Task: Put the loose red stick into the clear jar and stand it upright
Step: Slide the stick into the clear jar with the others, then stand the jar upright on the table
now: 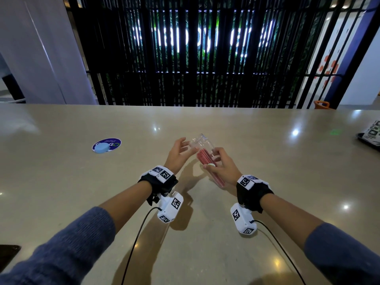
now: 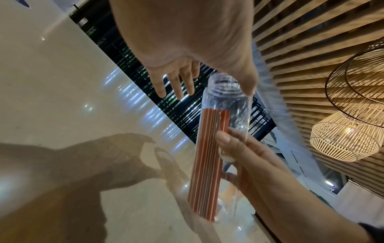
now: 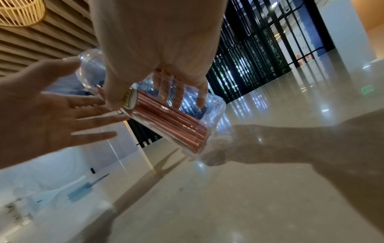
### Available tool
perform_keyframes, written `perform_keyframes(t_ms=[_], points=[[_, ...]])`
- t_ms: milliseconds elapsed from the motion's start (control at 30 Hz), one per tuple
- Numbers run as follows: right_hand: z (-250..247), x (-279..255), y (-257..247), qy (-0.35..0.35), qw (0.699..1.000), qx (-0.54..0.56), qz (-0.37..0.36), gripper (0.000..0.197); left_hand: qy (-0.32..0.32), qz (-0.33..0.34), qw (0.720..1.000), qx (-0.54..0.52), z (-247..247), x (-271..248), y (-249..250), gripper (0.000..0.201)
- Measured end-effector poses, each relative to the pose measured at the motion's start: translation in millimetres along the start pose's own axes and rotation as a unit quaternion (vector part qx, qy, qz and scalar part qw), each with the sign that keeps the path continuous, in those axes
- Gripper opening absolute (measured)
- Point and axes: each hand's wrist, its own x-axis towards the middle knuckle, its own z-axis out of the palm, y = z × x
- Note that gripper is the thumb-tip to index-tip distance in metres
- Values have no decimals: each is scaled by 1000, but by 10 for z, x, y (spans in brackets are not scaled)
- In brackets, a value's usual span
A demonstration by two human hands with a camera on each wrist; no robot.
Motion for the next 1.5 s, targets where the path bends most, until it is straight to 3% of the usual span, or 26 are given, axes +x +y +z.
perform_keyframes(t_ms=[100, 300, 367, 533, 633, 733, 800, 966, 1133, 1500], points=[[102, 2, -76, -4, 999, 38, -16, 50, -16, 0, 999, -32, 65, -34, -21, 82], [296, 18, -263, -27, 997, 74, -27, 48, 40, 45, 996, -70, 180, -75, 63, 38], [331, 31, -260, -29, 996, 82, -19, 47, 47, 54, 996, -56, 163, -81, 87, 33], [307, 34, -173, -64, 998, 4, -1, 59, 75, 55, 996, -8, 25, -49, 65, 55], [234, -9, -5, -92, 991, -75, 67, 62, 108, 56, 992, 22, -131, -14, 110, 58], [126, -99, 218, -132, 938, -299, 116, 77, 122, 58, 989, 63, -295, 15, 208, 63], [79, -164, 356, -153, 901, -378, 150, 86, 141, 57, 985, 84, -395, 39, 249, 58], [101, -226, 490, -185, 872, -416, 180, 87, 174, 47, 978, 104, -596, 110, 277, 57], [115, -211, 525, -183, 870, -418, 184, 87, 214, 18, 971, 107, -700, 163, 183, 63], [117, -210, 489, -189, 870, -414, 191, 88, 199, -13, 972, 121, -665, 108, -21, 71]])
